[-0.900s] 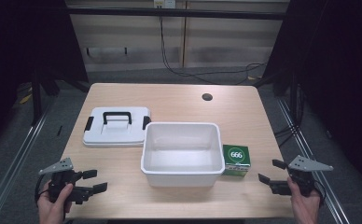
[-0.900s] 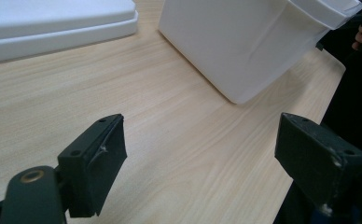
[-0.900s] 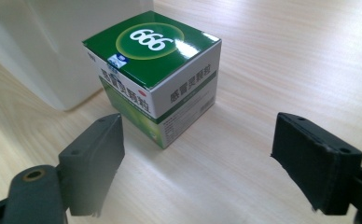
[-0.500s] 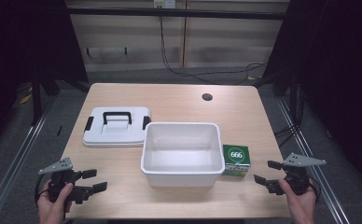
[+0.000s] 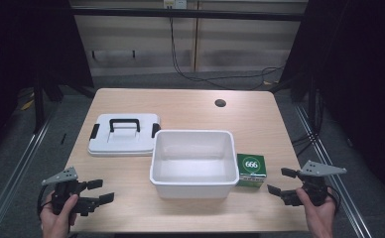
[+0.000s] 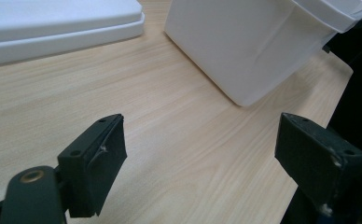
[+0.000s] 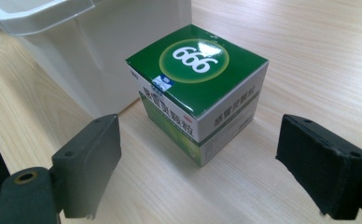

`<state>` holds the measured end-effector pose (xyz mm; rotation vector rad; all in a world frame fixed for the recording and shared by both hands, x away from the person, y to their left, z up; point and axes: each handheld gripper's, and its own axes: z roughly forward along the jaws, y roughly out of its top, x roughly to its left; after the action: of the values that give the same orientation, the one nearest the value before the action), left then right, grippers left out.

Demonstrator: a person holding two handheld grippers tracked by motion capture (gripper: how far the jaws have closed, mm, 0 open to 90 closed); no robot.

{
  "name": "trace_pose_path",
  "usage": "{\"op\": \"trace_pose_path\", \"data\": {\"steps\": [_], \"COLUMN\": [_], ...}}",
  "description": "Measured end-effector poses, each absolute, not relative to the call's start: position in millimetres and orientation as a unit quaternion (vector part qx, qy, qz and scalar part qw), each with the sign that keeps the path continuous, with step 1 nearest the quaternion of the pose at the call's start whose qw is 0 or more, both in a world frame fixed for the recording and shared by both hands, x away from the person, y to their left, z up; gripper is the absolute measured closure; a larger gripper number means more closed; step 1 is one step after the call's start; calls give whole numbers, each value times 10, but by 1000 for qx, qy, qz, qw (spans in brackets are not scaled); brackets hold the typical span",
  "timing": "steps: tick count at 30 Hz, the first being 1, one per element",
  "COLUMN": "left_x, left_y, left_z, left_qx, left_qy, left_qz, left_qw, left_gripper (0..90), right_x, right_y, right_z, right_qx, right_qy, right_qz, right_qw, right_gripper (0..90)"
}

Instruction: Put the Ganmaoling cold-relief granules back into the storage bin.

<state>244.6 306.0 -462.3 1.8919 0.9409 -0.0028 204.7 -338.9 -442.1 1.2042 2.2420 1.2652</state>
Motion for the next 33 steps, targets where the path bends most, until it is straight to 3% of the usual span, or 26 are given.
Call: {"op": "trace_pose_path", "data": {"steps": [2,5,11,21,24,27,33], "left_x": [2442,2436,2441,2434,2436,2436,2433], "left_y": [3068,3070,3061,3063,3069,3071,3075], "left_z": [-4628,-4619,-4622,-4625,-4628,-4625,-4621], "left_qx": [778,777,778,778,778,777,777], "left_qy": [390,387,387,389,389,389,389], "left_qz": [-2,-2,-4,-4,-5,-3,-2], "left_qw": [493,496,494,493,494,495,495], "left_gripper": [165,165,165,165,165,165,165], "right_x": [2045,2052,2126,2223,2301,2363,2463], "right_y": [-3372,-3330,-3254,-3197,-3171,-3148,-3102], "right_z": [-4403,-4346,-4219,-4016,-3987,-3956,-3917], "right_qx": [399,373,373,341,321,312,322], "right_qy": [788,799,807,834,850,856,863], "right_qz": [441,455,438,417,412,408,381], "right_qw": [157,126,131,118,73,57,83], "right_gripper": [145,186,131,136,179,179,141]}}
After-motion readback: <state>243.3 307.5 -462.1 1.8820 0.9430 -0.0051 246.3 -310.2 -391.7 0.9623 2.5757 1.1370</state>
